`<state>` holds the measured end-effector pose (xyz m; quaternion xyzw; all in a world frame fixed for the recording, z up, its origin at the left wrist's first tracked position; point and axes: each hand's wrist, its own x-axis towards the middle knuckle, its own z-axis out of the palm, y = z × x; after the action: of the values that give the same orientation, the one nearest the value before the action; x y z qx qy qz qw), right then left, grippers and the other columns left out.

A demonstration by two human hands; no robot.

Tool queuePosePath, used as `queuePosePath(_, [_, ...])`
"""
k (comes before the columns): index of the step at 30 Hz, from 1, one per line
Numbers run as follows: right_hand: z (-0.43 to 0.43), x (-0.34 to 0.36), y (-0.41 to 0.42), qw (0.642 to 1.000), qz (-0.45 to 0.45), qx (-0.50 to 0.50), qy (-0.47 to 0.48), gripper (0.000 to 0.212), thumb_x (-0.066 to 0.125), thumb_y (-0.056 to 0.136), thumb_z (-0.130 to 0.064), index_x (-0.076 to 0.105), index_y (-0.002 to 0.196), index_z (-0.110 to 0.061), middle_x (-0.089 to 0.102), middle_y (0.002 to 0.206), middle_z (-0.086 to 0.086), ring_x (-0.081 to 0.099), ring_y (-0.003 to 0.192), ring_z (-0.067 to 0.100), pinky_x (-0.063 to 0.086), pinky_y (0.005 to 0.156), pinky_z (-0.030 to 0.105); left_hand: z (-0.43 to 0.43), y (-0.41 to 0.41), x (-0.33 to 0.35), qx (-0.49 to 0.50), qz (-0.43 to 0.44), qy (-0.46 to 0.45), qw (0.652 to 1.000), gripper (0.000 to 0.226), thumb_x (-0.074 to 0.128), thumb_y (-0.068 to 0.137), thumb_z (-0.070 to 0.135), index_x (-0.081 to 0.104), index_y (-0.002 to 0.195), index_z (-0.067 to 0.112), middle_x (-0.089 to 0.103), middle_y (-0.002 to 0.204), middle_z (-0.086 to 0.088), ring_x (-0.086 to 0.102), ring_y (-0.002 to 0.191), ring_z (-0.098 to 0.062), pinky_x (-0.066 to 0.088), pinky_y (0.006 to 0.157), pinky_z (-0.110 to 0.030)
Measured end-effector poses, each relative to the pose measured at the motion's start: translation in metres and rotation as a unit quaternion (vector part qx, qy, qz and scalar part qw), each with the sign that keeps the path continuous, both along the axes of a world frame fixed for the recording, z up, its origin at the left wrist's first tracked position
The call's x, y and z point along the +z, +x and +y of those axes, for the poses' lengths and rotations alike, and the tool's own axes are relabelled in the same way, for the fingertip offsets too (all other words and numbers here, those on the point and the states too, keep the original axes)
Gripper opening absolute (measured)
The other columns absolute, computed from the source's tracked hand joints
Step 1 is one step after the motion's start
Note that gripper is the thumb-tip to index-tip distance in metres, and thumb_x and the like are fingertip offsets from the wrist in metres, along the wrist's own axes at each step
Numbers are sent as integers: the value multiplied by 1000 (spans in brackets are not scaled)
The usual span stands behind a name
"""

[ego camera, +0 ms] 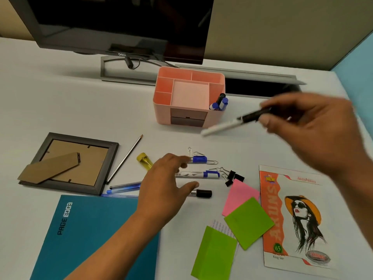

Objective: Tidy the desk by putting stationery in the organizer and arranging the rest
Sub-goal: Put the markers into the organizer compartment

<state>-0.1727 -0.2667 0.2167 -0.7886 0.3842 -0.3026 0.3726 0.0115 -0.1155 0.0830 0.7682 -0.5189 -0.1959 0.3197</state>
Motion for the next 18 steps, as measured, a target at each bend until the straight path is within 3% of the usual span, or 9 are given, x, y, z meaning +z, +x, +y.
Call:
queuePosePath(3, [-26,27,12,994,18,-14,-110,20,73,85,-27,68,104,-29,67,81,-24,61,64,-7,45,62,7,2,0,-9,-39,-46,73,995,50,77,76,42,59,122,35,58,112,17,54,101,-6,47,86,-24])
queuePosePath(7, [-52,44,33,979,79,-13,-187,26,68,87,-32,68,111,-22,65,91,-14,63,73,-9,50,72,7,5,-3,-22,-95,-105,132,981,44,69,83,46,58,124,35,57,117,14,51,107,-9,42,88,-26])
queuePosePath(11, [-72,38,55,961,151,4,-231,28,69,87,-30,71,110,-15,67,90,-6,63,68,-1,48,69,5,4,-1,-33,-115,-139,152,972,44,69,83,45,60,124,33,57,114,10,52,104,-13,43,87,-28])
queuePosePath(18, [-101,-6,84,933,290,24,-213,25,71,85,-31,73,107,-22,74,95,-2,64,80,14,54,79,31,3,-2,-40,-129,-153,143,969,28,58,92,31,65,119,30,58,107,6,52,100,-16,42,84,-30])
